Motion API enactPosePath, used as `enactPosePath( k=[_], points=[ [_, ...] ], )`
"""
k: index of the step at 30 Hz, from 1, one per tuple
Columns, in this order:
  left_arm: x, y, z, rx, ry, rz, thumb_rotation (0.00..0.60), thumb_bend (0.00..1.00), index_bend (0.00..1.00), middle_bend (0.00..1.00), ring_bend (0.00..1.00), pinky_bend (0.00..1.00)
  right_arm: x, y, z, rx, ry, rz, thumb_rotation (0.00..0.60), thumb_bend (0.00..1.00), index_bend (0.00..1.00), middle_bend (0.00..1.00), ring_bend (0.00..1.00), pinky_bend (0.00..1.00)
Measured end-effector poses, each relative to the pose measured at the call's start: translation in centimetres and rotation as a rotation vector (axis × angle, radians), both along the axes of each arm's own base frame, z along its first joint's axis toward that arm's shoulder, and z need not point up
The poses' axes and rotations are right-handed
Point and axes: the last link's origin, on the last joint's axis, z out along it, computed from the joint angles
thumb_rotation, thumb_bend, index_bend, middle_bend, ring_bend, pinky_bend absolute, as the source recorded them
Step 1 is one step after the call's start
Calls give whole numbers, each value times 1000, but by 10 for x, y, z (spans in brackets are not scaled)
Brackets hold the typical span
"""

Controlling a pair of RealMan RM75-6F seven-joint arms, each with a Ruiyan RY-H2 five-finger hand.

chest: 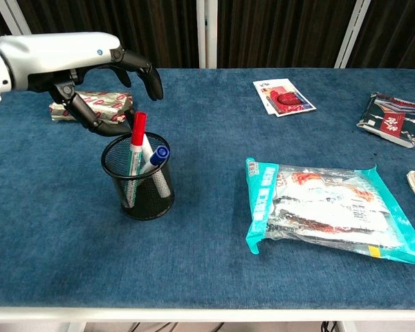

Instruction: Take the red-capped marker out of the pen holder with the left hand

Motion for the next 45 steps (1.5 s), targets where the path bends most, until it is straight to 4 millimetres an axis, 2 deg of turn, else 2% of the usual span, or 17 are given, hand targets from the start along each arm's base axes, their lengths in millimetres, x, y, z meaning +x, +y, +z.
enactPosePath(
  k=[8,16,23,31,36,41,45],
  points=[
    [-7,6,-1,-5,14,27,600,339,349,348,194,273,-1,-1,-2,11,1,-6,600,179,0,0,0,0],
    [-11,9,-4,-11,32,35,600,361,372,371,269,313,-3,-1,-2,12,2,-14,600,179,0,0,0,0],
    [-11,9,-7,-5,23,40,600,371,419,438,375,379,-5,-1,-2,18,3,-22,600,179,0,0,0,0],
    [-10,10,-9,-2,25,36,600,383,486,508,448,397,-7,-1,-2,25,4,-36,600,179,0,0,0,0],
    [-10,10,-11,-2,28,32,600,385,533,569,532,414,-8,-2,-2,28,4,-41,600,179,0,0,0,0],
    [-10,11,-10,-9,20,36,600,387,574,633,662,485,-8,-2,-2,30,5,-45,600,179,0,0,0,0],
    [-8,10,-9,-9,6,31,600,395,603,663,705,509,-8,-1,-1,27,6,-46,600,179,0,0,0,0]
  ],
)
